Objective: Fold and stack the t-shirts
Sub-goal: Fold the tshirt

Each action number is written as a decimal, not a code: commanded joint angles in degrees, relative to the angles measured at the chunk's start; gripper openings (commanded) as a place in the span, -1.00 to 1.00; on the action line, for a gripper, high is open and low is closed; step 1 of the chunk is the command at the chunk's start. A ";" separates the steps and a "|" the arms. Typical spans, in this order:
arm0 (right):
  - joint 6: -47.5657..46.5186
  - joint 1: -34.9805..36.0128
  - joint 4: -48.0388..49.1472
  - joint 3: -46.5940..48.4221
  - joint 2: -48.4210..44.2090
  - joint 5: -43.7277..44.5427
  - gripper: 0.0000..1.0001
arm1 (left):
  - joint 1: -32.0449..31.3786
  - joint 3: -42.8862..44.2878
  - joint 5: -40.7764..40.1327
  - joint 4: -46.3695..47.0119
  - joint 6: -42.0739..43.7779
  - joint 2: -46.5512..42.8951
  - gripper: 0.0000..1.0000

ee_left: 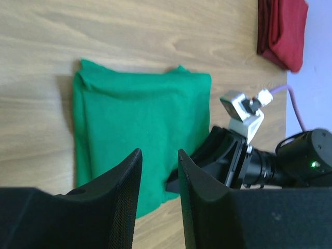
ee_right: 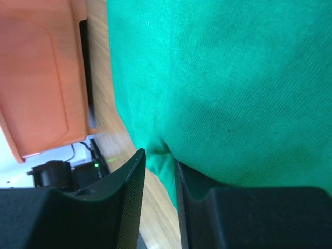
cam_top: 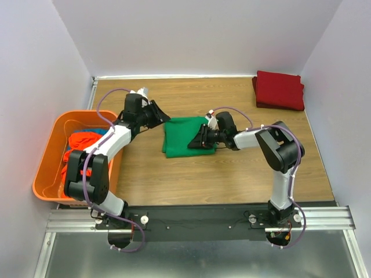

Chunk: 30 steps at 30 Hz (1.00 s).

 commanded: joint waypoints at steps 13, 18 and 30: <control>16.82 -9.54 10.12 -13.44 -14.50 -6.98 -0.25 | -17.75 -1.74 -1.70 7.98 -7.09 8.35 -0.20; 16.91 -13.50 9.87 -15.56 -21.02 -5.75 -0.25 | -19.69 0.11 -1.26 8.51 -7.01 10.47 -0.21; -3.38 -17.81 -12.45 -7.92 -18.83 8.21 -0.02 | -24.52 6.17 -0.64 8.51 -7.18 19.95 -0.33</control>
